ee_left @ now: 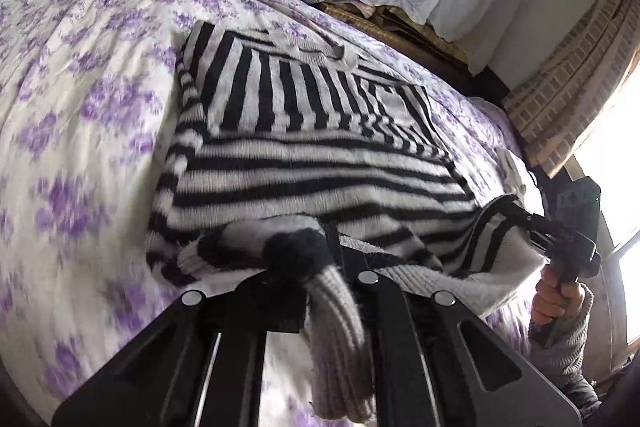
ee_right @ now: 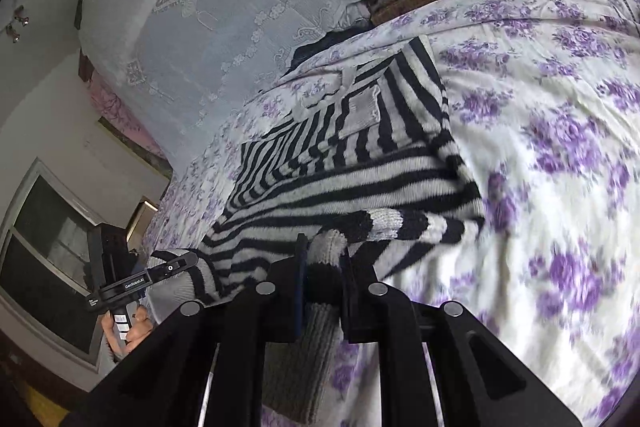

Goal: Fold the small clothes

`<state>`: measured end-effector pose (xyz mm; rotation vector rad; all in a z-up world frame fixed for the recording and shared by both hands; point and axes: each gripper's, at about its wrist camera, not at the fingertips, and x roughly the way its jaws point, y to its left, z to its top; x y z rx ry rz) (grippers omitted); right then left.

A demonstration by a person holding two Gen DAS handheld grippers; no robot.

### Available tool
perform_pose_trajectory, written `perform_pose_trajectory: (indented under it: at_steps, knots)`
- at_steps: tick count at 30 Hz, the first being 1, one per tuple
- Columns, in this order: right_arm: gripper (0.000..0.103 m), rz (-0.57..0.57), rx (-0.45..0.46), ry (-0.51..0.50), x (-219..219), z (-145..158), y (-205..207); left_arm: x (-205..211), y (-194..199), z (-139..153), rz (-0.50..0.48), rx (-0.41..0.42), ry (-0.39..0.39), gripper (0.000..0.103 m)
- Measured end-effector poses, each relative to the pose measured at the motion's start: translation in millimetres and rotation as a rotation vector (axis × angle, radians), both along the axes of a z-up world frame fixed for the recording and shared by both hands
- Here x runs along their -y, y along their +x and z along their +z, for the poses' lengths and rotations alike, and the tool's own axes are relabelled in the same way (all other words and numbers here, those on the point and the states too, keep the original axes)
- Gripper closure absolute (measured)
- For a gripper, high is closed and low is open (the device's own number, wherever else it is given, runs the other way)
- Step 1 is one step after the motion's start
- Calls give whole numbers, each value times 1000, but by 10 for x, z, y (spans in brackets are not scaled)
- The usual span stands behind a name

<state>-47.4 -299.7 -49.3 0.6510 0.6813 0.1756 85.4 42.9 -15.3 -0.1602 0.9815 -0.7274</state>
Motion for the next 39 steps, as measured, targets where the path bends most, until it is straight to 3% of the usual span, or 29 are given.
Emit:
perform_pose_trajectory:
  at_steps: [11, 23, 29, 32, 35, 36, 37, 38, 39]
  knots:
    - [89, -28, -27, 2, 216, 74, 705, 141, 663, 222, 63, 54, 4, 96]
    - [89, -101, -22, 66, 580, 125, 1541, 385, 1598, 265, 111, 29, -29, 96]
    - [89, -150, -77, 139, 794, -195, 1963, 481, 2061, -3, 152, -45, -55, 94]
    - [82, -138, -73, 208, 901, -457, 2050, 508, 2223, -343, 175, -115, -52, 90]
    - [74, -112, -44, 239, 920, -408, 1940, 458, 2204, -437, 159, -111, -81, 88]
    - [62, -108, -27, 225, 908, -334, 1892, 453, 2158, -353, 144, -86, -68, 84]
    - [56, -105, 0, 200, 879, -234, 1818, 430, 2105, -269, 146, -49, -61, 66]
    - [55, -99, 12, 181, 851, -168, 1781, 393, 2041, -167, 158, 1, -60, 40]
    - [54, -90, 25, 156, 815, -91, 1742, 333, 1938, -16, 184, 75, -56, 29]
